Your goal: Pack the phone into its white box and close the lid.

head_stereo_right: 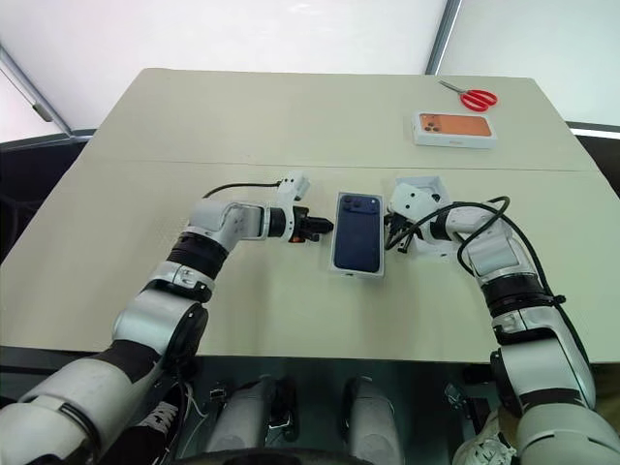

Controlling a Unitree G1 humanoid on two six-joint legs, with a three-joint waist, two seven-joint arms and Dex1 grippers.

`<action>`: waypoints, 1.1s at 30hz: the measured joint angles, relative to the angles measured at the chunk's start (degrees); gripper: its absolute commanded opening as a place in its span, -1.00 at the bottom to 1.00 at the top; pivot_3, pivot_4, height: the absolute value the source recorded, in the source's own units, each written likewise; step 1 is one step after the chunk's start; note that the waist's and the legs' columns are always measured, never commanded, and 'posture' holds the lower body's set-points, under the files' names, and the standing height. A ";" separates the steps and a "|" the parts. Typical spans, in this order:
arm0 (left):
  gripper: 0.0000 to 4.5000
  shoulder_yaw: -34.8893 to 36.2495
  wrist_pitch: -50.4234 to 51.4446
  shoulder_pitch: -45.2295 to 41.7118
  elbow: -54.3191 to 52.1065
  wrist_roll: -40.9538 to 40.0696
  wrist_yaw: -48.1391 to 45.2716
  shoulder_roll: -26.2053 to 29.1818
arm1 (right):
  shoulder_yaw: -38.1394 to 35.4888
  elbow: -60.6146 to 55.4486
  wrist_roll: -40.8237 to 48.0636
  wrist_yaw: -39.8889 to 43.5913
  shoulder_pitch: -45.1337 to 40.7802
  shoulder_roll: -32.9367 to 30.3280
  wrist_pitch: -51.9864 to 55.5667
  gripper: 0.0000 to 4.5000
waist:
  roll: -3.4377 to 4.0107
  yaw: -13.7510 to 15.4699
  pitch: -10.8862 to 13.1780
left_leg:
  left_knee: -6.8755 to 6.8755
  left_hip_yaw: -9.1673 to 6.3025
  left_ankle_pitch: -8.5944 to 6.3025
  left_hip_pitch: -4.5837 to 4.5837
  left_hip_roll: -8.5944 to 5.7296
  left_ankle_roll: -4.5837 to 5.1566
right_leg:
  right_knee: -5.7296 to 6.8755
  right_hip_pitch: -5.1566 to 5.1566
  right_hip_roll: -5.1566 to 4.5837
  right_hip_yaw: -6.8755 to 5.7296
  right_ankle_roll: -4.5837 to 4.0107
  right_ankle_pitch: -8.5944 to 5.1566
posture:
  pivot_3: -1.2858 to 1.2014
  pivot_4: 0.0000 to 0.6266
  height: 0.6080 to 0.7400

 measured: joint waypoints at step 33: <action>-1.00 8.11 -8.38 0.98 -4.71 3.42 -2.93 4.49 | -5.85 -11.83 4.57 3.26 2.63 -2.31 6.56 -0.98 | 0.11 -0.45 0.07 | 0.01 0.01 0.01 0.00 0.11 -0.01 | 0.07 -0.06 -0.02 0.02 -0.01 0.01 | 0.03 -0.52 0.96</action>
